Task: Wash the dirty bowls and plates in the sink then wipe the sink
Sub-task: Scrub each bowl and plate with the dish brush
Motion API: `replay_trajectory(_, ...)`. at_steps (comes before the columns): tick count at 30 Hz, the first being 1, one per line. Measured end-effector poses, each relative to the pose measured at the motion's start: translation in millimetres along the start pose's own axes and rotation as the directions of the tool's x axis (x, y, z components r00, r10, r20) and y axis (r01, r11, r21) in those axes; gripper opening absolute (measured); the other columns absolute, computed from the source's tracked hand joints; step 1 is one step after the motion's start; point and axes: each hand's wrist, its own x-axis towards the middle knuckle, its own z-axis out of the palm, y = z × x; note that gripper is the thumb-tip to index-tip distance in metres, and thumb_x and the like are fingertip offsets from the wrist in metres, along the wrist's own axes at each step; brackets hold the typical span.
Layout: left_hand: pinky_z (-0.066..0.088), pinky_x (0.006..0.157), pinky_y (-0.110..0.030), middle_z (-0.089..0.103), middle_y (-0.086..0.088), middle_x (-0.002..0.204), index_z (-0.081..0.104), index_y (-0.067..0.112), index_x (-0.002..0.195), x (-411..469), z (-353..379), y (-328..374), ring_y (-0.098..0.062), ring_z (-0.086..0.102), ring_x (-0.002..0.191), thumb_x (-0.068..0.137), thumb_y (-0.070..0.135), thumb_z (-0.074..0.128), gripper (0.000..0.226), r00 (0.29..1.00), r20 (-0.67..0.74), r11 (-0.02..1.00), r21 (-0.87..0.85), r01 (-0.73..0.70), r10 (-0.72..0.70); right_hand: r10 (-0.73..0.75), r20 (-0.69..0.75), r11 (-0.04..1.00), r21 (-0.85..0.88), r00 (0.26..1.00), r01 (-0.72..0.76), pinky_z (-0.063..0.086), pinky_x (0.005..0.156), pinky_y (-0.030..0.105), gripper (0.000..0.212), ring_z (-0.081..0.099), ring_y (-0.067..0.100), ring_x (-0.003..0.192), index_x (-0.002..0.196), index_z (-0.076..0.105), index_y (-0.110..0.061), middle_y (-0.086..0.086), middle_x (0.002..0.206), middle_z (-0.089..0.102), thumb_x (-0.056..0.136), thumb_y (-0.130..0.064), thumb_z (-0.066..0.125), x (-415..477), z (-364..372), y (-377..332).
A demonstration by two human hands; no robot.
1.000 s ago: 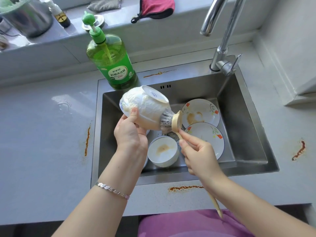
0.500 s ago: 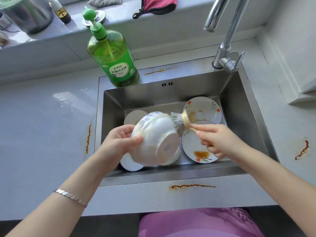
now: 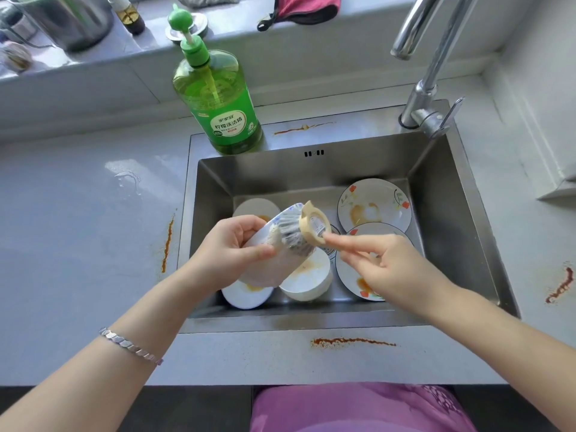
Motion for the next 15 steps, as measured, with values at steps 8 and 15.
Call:
replay_trajectory(8, 0.053, 0.067, -0.026, 0.071, 0.002, 0.078, 0.067, 0.014, 0.085, 0.8, 5.9, -1.1, -0.012, 0.065, 0.075, 0.066, 0.021, 0.070, 0.021, 0.999, 0.030, 1.000, 0.021, -0.011, 0.011, -0.036, 0.002, 0.999, 0.027, 0.999, 0.035, 0.038, 0.090, 0.002, 0.033, 0.052, -0.017, 0.106, 0.109, 0.063, -0.039, -0.025, 0.109, 0.063, 0.092, -0.012, 0.053, 5.9, 0.8, -9.8)
replay_trajectory(15, 0.053, 0.074, -0.040, 0.070, -0.011, 0.085, 0.068, 0.014, 0.086, 5.4, 9.0, -4.6, -0.019, 0.064, 0.079, 0.059, 0.034, 0.073, 0.034, 1.000, 0.000, 0.999, 0.035, -0.021, 0.021, 0.023, -0.055, 0.998, -0.051, 0.998, -0.025, 0.045, 0.097, 0.023, 0.033, 0.059, 0.000, 0.105, 0.116, 0.061, -0.037, -0.013, 0.112, 0.067, 0.093, -0.015, 0.053, 11.1, -5.1, -7.5)
